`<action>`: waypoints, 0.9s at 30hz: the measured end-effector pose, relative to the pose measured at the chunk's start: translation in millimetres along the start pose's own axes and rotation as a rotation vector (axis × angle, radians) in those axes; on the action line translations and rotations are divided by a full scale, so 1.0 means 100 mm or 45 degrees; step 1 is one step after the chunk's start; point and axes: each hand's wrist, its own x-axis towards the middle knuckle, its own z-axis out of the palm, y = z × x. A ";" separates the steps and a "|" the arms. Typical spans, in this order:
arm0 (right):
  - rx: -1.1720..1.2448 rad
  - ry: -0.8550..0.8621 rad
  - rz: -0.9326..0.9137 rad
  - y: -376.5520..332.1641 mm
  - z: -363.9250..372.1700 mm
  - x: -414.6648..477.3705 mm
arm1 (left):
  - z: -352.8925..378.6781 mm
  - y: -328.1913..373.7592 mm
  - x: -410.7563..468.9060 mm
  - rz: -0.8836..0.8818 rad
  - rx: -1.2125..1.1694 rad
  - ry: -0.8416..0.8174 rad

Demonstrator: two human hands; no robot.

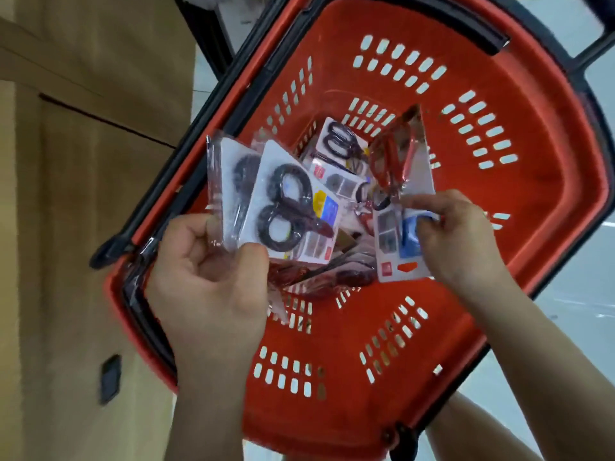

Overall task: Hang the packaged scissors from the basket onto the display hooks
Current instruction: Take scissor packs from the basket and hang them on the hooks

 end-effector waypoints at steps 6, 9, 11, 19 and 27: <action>0.083 -0.377 -0.287 -0.26 -0.16 -0.10 | -0.28 0.11 0.01 -0.144 -0.041 -0.155; 0.069 -0.658 -0.368 -0.43 -0.28 -0.19 | -0.32 0.15 0.05 -0.228 -0.126 -0.273; -0.010 -0.799 -0.391 -0.53 -0.31 -0.25 | -0.35 0.19 0.08 -0.240 -0.161 -0.391; 0.443 -0.960 -0.235 -0.87 -0.54 -0.61 | -0.41 0.56 0.05 -0.304 -0.568 -0.383; 0.891 -0.565 0.125 -1.54 -1.33 -1.34 | -1.01 1.39 -0.60 -0.290 -0.354 -0.529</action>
